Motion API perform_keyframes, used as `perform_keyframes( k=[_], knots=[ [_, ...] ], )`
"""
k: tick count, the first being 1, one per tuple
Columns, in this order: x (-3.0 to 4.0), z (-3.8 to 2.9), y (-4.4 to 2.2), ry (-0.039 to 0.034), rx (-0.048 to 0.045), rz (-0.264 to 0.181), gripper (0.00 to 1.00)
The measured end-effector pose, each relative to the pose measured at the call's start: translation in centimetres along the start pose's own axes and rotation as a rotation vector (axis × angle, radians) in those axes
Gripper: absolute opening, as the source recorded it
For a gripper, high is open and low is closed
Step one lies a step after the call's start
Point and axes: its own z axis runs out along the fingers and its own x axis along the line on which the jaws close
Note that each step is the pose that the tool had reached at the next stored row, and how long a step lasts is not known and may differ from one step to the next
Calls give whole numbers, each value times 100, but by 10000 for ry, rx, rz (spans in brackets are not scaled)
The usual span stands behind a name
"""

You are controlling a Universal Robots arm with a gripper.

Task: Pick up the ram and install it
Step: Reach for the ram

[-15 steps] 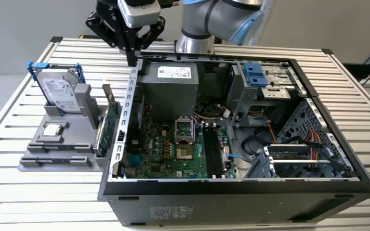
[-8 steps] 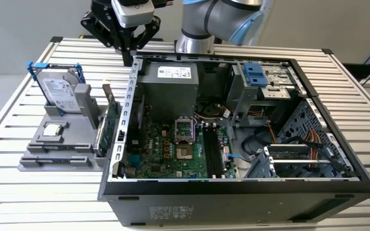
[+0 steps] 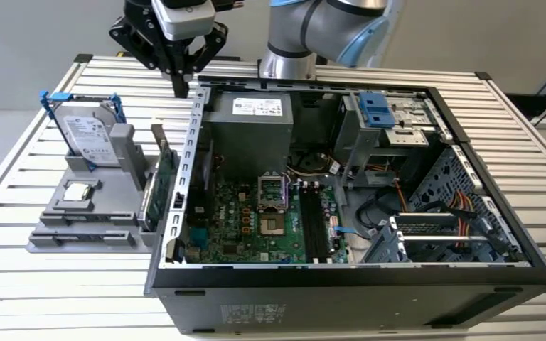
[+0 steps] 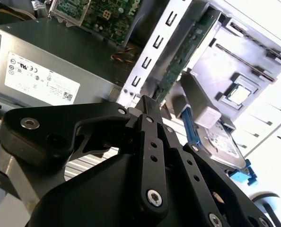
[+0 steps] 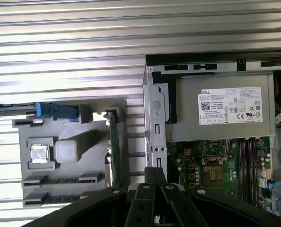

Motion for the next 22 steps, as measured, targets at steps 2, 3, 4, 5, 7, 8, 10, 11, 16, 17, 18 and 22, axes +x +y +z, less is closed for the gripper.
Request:
perform_keyframes(
  k=[2, 3, 4, 5, 7, 8, 10, 11, 16, 17, 18, 22],
  knots=[
    [20, -1, -1, 1, 1, -1, 0],
    [31, -1, -2, 0, 0, 0, 0],
    [40, -1, -3, 0, 0, 0, 0],
    [49, -1, -3, 0, 0, 0, 0],
    [66, -1, -5, 0, -1, 0, 0],
    [74, -2, -5, 0, 0, 0, 0],
    [90, -2, -6, 0, 0, -1, 0],
    [99, -2, -7, 0, 0, -1, 0],
    [142, -4, -10, 0, 1, -1, 0],
    [151, -3, -11, 0, 0, 0, 0],
    [160, -4, -11, 0, 0, 0, 0],
    [198, -4, -14, 0, 0, -1, 0]
  ],
)
